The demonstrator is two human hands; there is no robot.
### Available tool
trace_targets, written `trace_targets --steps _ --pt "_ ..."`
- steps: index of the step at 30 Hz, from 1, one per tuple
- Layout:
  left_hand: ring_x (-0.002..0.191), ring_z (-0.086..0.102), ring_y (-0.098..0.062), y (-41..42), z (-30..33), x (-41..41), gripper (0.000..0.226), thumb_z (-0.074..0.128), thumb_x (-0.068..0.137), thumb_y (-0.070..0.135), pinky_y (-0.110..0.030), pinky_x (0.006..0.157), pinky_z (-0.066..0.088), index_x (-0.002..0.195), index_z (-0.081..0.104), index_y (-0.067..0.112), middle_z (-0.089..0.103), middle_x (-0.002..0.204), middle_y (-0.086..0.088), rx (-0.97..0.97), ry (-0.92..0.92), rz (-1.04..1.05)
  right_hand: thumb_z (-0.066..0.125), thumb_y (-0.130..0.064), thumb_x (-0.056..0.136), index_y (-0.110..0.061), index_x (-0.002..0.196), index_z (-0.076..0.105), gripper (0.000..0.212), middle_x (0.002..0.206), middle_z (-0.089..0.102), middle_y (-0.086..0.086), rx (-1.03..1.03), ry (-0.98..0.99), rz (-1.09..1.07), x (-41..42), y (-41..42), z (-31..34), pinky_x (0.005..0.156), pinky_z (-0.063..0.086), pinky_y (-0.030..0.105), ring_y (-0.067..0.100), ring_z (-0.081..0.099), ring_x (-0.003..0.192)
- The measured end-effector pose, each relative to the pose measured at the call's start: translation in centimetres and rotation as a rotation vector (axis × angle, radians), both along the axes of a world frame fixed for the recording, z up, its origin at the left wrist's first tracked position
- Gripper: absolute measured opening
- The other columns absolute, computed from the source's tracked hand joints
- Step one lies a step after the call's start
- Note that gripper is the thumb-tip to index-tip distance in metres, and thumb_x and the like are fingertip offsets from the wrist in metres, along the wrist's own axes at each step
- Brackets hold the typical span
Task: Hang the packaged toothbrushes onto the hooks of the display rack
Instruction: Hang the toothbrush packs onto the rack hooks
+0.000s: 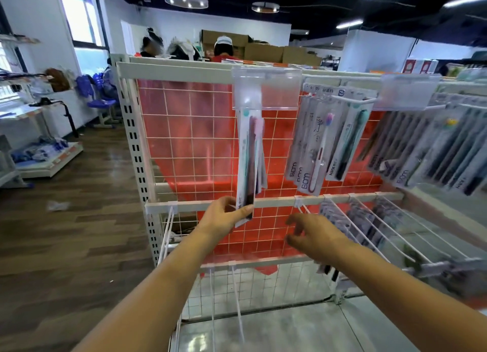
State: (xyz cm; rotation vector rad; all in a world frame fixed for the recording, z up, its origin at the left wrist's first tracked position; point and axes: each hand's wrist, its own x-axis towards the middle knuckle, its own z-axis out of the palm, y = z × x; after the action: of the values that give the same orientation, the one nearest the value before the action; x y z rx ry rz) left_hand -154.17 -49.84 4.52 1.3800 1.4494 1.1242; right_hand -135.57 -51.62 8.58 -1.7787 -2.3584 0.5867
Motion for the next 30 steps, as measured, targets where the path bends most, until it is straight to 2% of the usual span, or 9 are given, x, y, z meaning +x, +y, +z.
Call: trace_targets --steps 4,6,8,9,12,16,19,22,30 --pt "0.084 0.055 -0.016 -1.2 -0.1 -1.2 0.015 0.064 0.084 0.025 -0.02 0.066 0.044 0.093 0.056 0.016 0.059 0.086 0.001 -0.023 0.049 0.019 0.056 -0.021 0.092 -0.015 0.123 0.054 0.032 0.115 0.062 0.003 0.029 0.047 0.019 0.0 0.6 0.4 0.073 0.05 0.021 0.013 0.058 0.088" --pt "0.093 0.058 -0.017 -1.6 0.6 -1.1 0.023 0.066 0.078 0.031 -0.024 0.075 0.049 0.096 0.055 0.021 0.061 0.097 -0.001 0.039 0.012 0.045 0.065 -0.031 0.085 -0.014 0.128 0.049 0.049 0.123 0.058 0.008 0.044 0.267 0.002 -1.0 0.6 0.9 0.083 0.053 0.03 0.017 0.059 0.099" --pt "0.102 0.059 -0.021 -1.7 2.3 0.6 0.042 0.063 0.076 0.034 -0.035 0.084 0.051 0.114 0.05 0.026 0.059 0.113 -0.003 0.157 -0.206 0.039 0.072 -0.049 0.064 -0.023 0.144 0.024 0.096 0.139 0.044 0.008 0.066 0.632 -0.047 -3.2 0.5 2.1 0.097 0.047 0.047 0.026 0.048 0.122" --pt "0.105 0.059 -0.023 -1.4 3.5 1.8 0.042 0.059 0.08 0.032 -0.039 0.087 0.05 0.12 0.047 0.027 0.059 0.118 -0.004 0.181 -0.372 0.04 0.071 -0.053 0.061 -0.029 0.146 0.014 0.106 0.143 0.04 0.006 0.096 0.741 -0.043 -4.5 0.7 3.0 0.101 0.043 0.05 0.027 0.044 0.128" --pt "0.1 0.059 -0.025 -0.2 6.5 4.4 0.031 0.036 0.1 0.022 -0.038 0.086 0.048 0.125 0.049 0.01 0.062 0.114 -0.01 0.098 -0.798 0.152 0.066 -0.047 0.076 -0.03 0.147 0.013 0.09 0.139 0.047 0.003 0.195 0.812 -0.018 -7.0 1.9 4.6 0.104 0.04 0.047 0.023 0.047 0.127" --pt "0.076 0.064 -0.013 0.0 6.0 3.6 0.015 0.048 0.096 0.011 -0.024 0.068 0.056 0.108 0.056 0.008 0.064 0.092 -0.005 0.286 -0.413 0.195 0.052 -0.046 0.09 -0.021 0.122 0.044 0.041 0.101 0.062 -0.002 0.229 0.734 0.022 -6.4 3.6 5.2 0.081 0.055 0.039 0.018 0.064 0.091" --pt "0.081 0.058 -0.025 0.0 5.5 2.9 0.012 0.048 0.095 0.013 -0.045 0.08 0.052 0.089 0.056 0.019 0.06 0.082 -0.002 0.268 -0.291 0.239 0.043 -0.043 0.096 -0.021 0.111 0.044 0.026 0.085 0.056 -0.007 0.229 0.677 0.057 -5.8 4.1 5.3 0.066 0.049 0.028 0.015 0.059 0.08" --pt "0.081 0.052 -0.029 -0.1 5.3 2.4 0.02 0.043 0.097 0.013 -0.053 0.081 0.048 0.084 0.055 0.022 0.057 0.08 -0.005 0.263 -0.273 0.256 0.039 -0.04 0.098 -0.021 0.113 0.04 0.025 0.086 0.054 -0.006 0.207 0.661 0.091 -5.6 4.2 5.2 0.058 0.042 0.024 0.015 0.057 0.08" --pt "0.068 0.058 -0.018 -0.1 5.2 0.9 0.025 0.041 0.098 0.011 -0.034 0.068 0.048 0.085 0.059 0.021 0.062 0.077 -0.001 0.232 -0.182 0.208 0.035 -0.037 0.099 -0.017 0.121 0.032 0.03 0.092 0.052 -0.006 0.099 0.637 0.144 -5.7 4.2 5.5 0.047 0.041 0.014 0.002 0.05 0.071"
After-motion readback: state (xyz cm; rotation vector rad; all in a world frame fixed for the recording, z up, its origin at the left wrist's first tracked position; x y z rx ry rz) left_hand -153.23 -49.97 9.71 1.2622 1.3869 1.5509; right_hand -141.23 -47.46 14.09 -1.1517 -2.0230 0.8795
